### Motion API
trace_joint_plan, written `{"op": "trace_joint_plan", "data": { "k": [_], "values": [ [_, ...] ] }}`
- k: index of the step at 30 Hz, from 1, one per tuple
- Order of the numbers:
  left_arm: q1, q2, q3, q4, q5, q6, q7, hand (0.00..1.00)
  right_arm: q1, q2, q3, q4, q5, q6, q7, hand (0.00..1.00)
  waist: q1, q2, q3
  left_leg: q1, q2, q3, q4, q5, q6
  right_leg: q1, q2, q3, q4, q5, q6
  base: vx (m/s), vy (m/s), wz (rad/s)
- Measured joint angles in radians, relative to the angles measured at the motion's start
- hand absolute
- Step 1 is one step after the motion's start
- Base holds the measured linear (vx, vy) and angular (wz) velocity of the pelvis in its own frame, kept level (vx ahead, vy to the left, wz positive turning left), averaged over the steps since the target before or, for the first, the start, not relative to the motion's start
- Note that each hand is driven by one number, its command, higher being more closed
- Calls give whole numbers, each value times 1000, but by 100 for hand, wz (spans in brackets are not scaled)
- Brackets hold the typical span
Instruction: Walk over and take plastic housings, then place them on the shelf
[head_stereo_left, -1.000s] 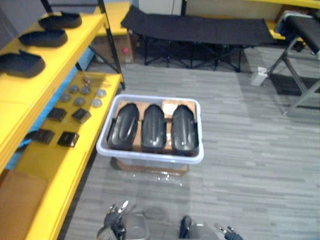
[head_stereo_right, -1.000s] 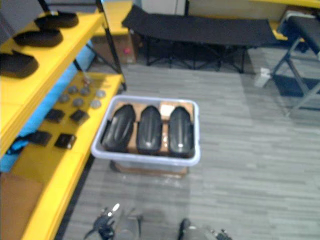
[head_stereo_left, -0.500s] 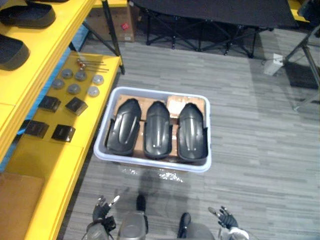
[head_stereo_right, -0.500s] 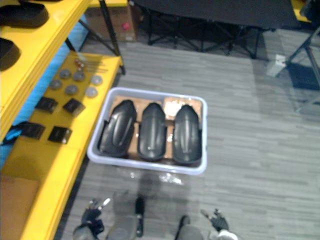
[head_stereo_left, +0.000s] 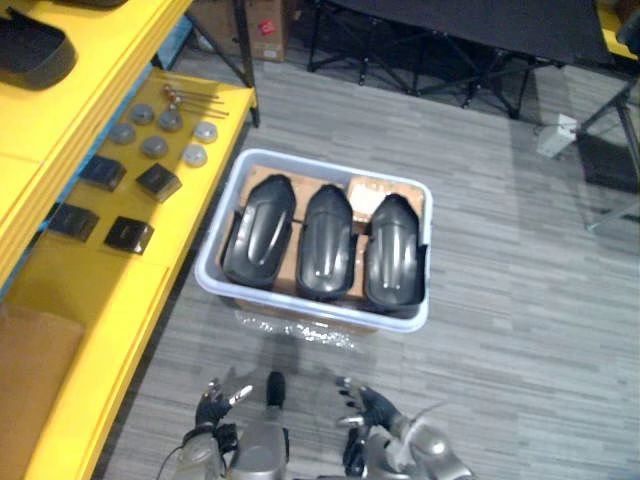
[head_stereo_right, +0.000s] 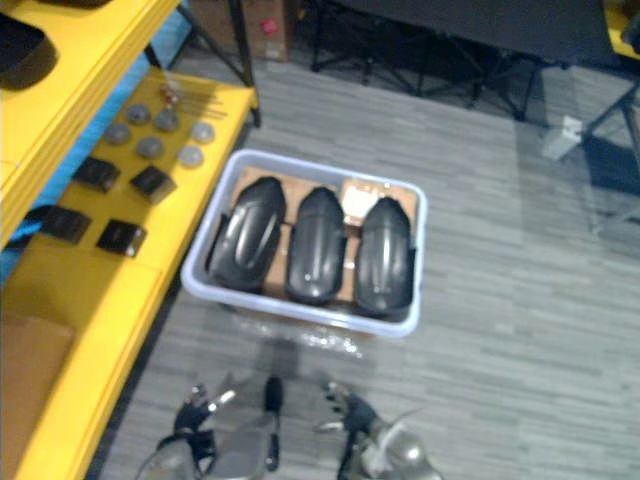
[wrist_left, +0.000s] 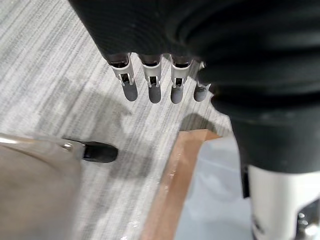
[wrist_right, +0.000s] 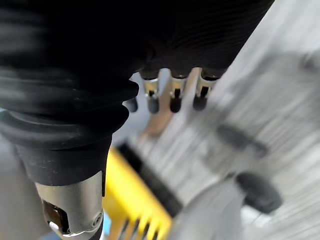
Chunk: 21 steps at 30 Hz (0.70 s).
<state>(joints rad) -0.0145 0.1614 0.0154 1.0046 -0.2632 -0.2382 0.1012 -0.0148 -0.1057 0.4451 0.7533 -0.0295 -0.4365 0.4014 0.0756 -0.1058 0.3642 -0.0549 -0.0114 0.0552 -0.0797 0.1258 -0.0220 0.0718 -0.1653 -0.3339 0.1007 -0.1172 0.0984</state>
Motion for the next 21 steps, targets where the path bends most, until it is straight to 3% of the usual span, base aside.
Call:
{"op": "trace_joint_plan", "data": {
  "k": [2,4,6,8,9,11,13,17,21],
  "values": [
    [-7,4,-3,0,7,3,-8,0,-23,-18,109,-143,65,-16,16,0,9,-8,1,-5,-3,-2,0,-3,5,0,-3,0,-6,-1,5,-15,17,8],
    [-25,36,-42,2,9,10,-9,0,-62,-24,206,-299,131,-42,14,0,20,-32,2,-34,-1,-4,24,-7,10,-5,2,-2,-15,16,4,13,-13,7],
    [-44,64,-70,2,37,15,-8,0,-121,-20,256,-420,195,-33,-1,0,26,-62,5,-63,2,-14,69,-20,15,0,8,-8,-30,43,7,29,-25,15],
    [-58,68,-78,-1,45,15,-13,0,-187,-2,248,-508,196,-18,-108,0,35,-76,3,-82,15,-20,113,-43,13,2,17,-10,-31,75,4,12,0,7],
    [-67,65,-82,-6,52,13,-24,0,-245,2,193,-541,205,-16,-205,0,51,-76,3,-87,33,-16,141,-62,14,3,38,7,-31,109,-13,-14,50,-12],
    [-67,68,-98,-16,79,5,-29,0,-297,2,96,-550,213,1,-312,0,55,-76,3,-86,49,-16,159,-84,13,9,52,16,-31,143,-25,-33,74,-8],
    [-65,69,-109,-26,86,3,-30,0,-355,-9,-82,-550,213,58,-498,0,57,-76,3,-79,76,-1,162,-100,23,10,75,41,-30,199,-36,-59,113,-6],
    [-42,79,-108,-76,145,15,-28,0,-346,-67,-299,-546,323,133,-648,0,60,-77,3,-79,97,9,171,-106,32,0,91,46,-23,259,-47,-33,91,-5],
    [-7,99,-107,-128,245,28,5,0,-310,-122,-456,-492,340,178,-740,0,52,-77,3,-81,99,22,192,-118,35,-2,90,71,-19,270,-55,7,52,-8]
  ]
}}
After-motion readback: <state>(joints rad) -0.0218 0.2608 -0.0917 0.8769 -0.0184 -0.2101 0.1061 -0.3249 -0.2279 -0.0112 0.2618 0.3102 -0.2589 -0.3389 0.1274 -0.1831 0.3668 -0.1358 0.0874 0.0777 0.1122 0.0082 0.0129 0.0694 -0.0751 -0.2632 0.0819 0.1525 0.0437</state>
